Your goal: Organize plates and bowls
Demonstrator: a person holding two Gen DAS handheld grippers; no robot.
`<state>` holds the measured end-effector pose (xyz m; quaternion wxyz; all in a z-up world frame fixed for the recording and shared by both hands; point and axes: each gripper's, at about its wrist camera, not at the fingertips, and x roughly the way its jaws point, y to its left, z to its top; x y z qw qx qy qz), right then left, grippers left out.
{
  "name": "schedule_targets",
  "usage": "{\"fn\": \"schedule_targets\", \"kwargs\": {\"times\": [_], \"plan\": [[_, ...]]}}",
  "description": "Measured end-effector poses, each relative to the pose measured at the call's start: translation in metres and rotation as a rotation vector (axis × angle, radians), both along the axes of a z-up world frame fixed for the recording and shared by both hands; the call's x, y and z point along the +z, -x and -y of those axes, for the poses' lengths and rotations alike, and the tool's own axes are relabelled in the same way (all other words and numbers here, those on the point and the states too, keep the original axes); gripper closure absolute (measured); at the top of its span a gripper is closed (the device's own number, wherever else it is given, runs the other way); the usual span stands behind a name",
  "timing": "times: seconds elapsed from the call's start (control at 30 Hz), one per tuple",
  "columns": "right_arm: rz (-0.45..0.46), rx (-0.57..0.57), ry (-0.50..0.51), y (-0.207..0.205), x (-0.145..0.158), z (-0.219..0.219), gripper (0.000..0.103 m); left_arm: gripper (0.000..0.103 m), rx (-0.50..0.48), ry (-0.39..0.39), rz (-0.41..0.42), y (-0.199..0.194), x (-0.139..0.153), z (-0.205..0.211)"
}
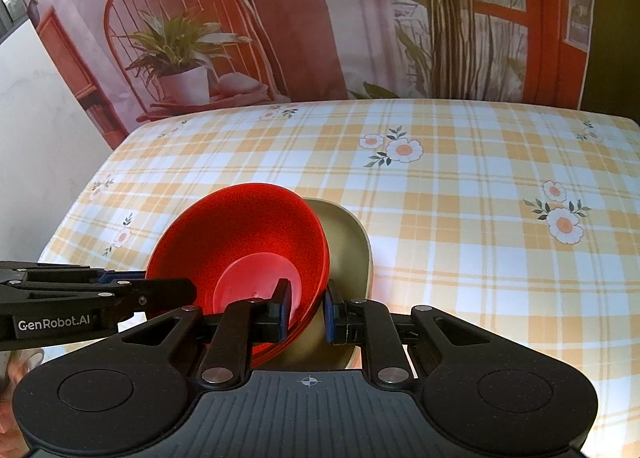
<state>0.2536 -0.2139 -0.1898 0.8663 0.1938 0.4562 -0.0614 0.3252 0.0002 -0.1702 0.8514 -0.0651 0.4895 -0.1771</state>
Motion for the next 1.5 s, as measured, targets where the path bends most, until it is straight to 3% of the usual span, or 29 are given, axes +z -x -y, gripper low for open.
{"fn": "schedule_targets", "kwargs": {"times": [0.33, 0.4, 0.47, 0.6, 0.73, 0.8, 1.0, 1.17, 1.27, 1.4, 1.5], "plan": [[-0.008, 0.002, 0.019, 0.001, 0.002, -0.003, 0.083, 0.081, -0.018, -0.018, 0.028, 0.003, 0.004, 0.003], [-0.006, 0.002, 0.032, 0.002, 0.004, -0.003, 0.082, 0.079, -0.012, -0.024, 0.038, 0.005, 0.005, 0.003], [-0.003, -0.004, 0.045, 0.004, 0.008, -0.003, 0.079, 0.071, -0.007, -0.018, 0.051, 0.006, 0.008, 0.001], [0.010, -0.018, 0.066, 0.009, 0.016, -0.002, 0.076, 0.068, -0.012, -0.012, 0.087, 0.011, 0.019, 0.001], [0.027, -0.031, 0.095, 0.016, 0.026, -0.002, 0.060, 0.064, -0.007, -0.012, 0.125, 0.016, 0.030, 0.000], [0.037, -0.037, 0.111, 0.019, 0.032, -0.003, 0.060, 0.061, -0.002, -0.018, 0.149, 0.019, 0.036, 0.000], [0.089, -0.058, 0.168, 0.036, 0.059, -0.008, 0.039, 0.040, 0.008, -0.045, 0.244, 0.037, 0.058, -0.002], [0.147, -0.081, 0.215, 0.053, 0.084, -0.015, 0.013, 0.016, 0.032, -0.078, 0.350, 0.057, 0.084, -0.008], [0.183, -0.087, 0.244, 0.065, 0.099, -0.022, 0.004, 0.009, 0.050, -0.084, 0.409, 0.069, 0.098, -0.013], [0.226, -0.093, 0.274, 0.079, 0.117, -0.031, 0.000, 0.000, 0.087, -0.087, 0.461, 0.086, 0.114, -0.021], [0.252, -0.105, 0.280, 0.090, 0.128, -0.037, 0.000, 0.000, 0.103, -0.100, 0.495, 0.098, 0.123, -0.025]]}}
